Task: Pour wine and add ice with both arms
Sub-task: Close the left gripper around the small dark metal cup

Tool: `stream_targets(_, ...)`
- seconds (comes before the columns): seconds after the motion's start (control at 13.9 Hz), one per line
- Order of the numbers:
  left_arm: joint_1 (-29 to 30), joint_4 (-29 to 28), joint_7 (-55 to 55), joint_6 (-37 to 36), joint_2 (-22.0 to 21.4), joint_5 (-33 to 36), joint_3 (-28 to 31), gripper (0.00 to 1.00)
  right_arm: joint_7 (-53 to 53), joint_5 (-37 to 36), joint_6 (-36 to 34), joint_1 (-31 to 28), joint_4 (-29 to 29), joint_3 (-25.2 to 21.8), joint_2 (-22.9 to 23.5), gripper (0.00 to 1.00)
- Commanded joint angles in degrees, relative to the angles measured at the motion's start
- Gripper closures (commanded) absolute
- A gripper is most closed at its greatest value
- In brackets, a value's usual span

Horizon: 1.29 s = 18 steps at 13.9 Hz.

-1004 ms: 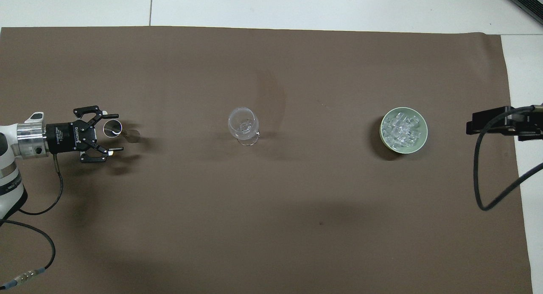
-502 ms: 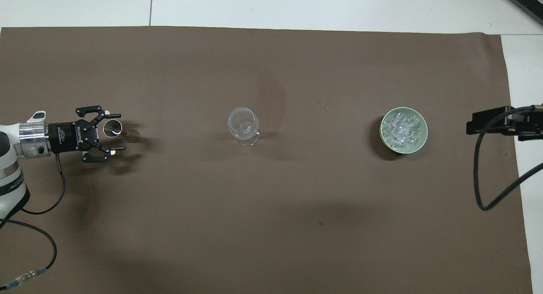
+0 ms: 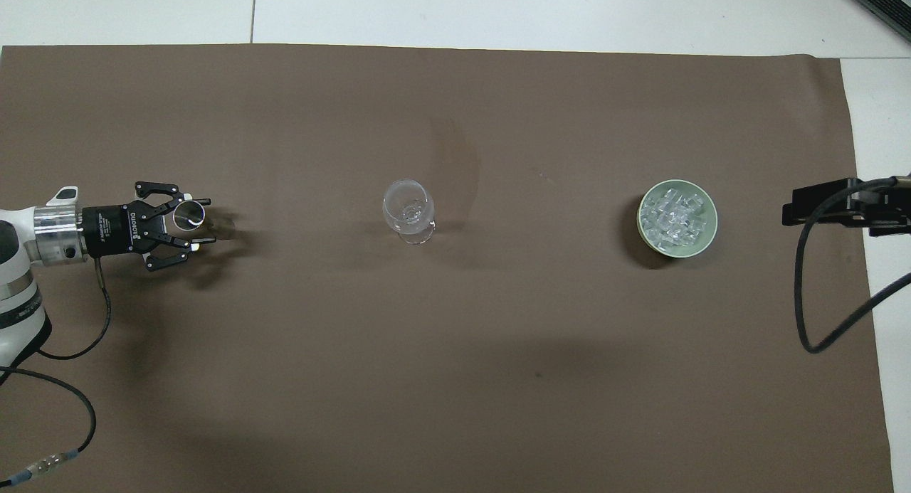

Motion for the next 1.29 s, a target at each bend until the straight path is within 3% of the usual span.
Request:
stream_targets(0.0,-1.1,-1.4,1.2,1.4,-0.3,-1.5,0.6,0.43,-1.3,1.1,-0.6,-0.9,0.3,0.3,0.2,0.00)
stream_targets(0.5,-1.2,-1.5,1.1,1.5,-0.3,-1.5,0.6,0.64,-1.3,1.0,-0.6,-0.9,0.3,0.3,0.2,0.00)
stream_targets(0.79,-1.2,-1.5,0.9,1.5,-0.3,-1.5,0.6,0.84,-1.3,1.0,-0.6,-0.9,0.3,0.3,0.2,0.00)
stream_targets(0.93,-1.2,-1.7,0.9,1.5,-0.3,-1.5,0.6,0.99,-1.3,1.1,-0.6,-0.9,0.3,0.3,0.2,0.00)
stream_targets(1.22,-1.2,-1.9,0.7,1.0,-0.5,-1.5,0.6,1.00,-1.3,1.0,-0.6,-0.9,0.4,0.3,0.2,0.00)
